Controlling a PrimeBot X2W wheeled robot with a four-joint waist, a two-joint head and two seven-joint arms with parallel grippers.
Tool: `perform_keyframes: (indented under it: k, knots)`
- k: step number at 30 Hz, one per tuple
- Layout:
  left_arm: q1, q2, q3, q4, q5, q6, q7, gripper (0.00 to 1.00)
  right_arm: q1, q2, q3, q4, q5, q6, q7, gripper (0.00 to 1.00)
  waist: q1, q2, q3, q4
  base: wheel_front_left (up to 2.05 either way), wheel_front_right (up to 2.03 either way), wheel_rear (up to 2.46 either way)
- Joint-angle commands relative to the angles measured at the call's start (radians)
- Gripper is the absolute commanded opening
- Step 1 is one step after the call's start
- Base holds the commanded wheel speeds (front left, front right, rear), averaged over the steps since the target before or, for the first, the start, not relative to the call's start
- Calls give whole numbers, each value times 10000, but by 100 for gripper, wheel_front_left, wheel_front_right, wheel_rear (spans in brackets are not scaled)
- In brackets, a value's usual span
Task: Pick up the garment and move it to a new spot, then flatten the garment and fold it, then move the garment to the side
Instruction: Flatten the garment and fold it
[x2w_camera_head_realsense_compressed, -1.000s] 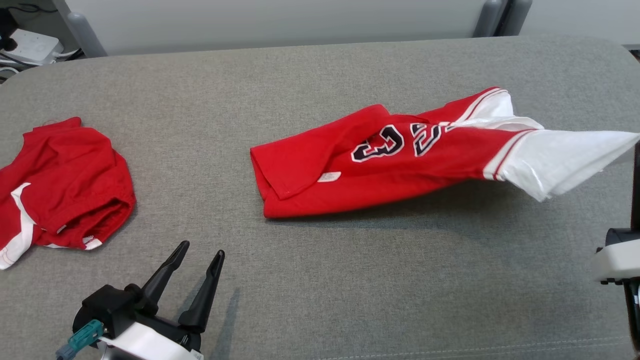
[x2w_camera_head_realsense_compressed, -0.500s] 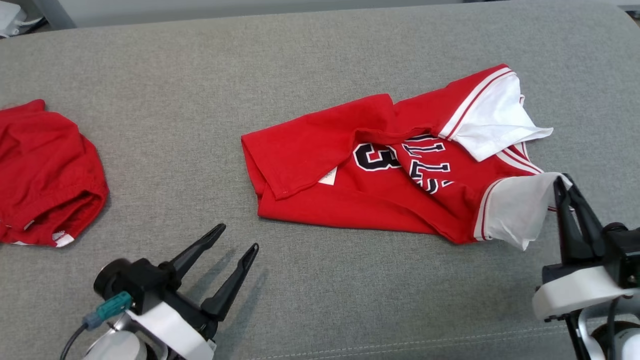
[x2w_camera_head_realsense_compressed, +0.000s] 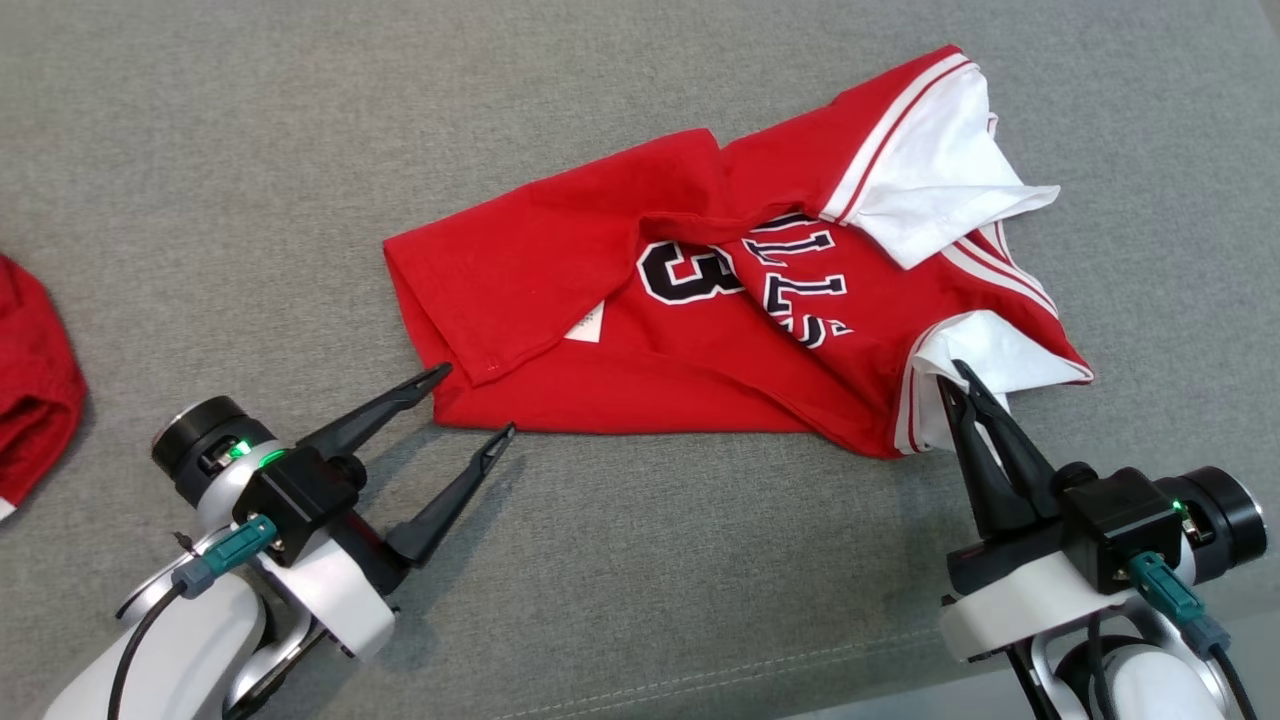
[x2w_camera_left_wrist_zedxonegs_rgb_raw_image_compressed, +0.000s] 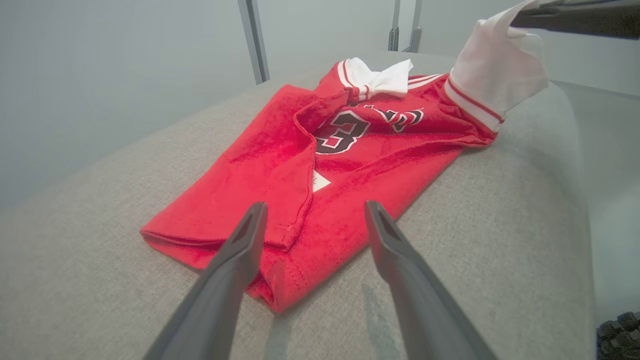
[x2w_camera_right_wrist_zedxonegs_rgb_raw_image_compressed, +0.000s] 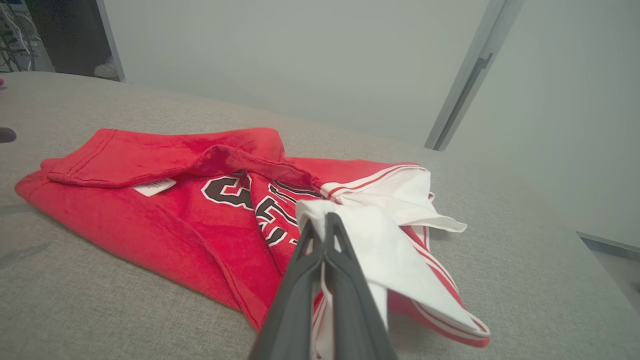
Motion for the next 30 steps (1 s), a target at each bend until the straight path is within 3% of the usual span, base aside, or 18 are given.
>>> perform_keyframes:
  k: [1,7,14,15,16,18,19,25,30]
  knots:
    - [-368,420,557,-29,293,4,-101,100,-225,-97,309,-138,108,0,-210,0,0,0,258,-278,0,0,0]
    - [-259,516,1050,48,1334,4,-101,100,-198,-97,744,143,325,0,-692,0,0,0,601,-676,0,0,0]
    - [-237,430,1264,229,1727,4,-101,97,-159,-97,1009,379,518,0,-1031,0,0,0,720,-913,0,0,0]
    - [-228,412,1293,264,1759,4,-101,82,-138,-97,1037,412,568,0,-1071,0,0,0,723,-941,0,0,0]
    - [-215,398,1332,333,1782,23,-101,50,-124,-97,1056,441,598,0,-1111,0,0,0,724,-963,0,0,0]
    - [-206,367,1453,487,1810,142,-101,29,-89,-97,1057,510,662,0,-1180,0,0,0,710,-990,0,0,0]
    - [-196,366,1491,616,1819,199,-101,4,-74,-97,1065,546,680,0,-1217,0,0,0,694,-1002,0,0,0]
    - [-440,321,1611,1089,1732,237,-99,0,-36,-97,1105,716,810,0,-1389,0,0,0,629,-1006,0,0,0]
    - [-1148,408,2756,365,1200,219,-100,0,-93,-97,1243,852,898,0,-1508,0,0,0,709,-976,0,0,0]
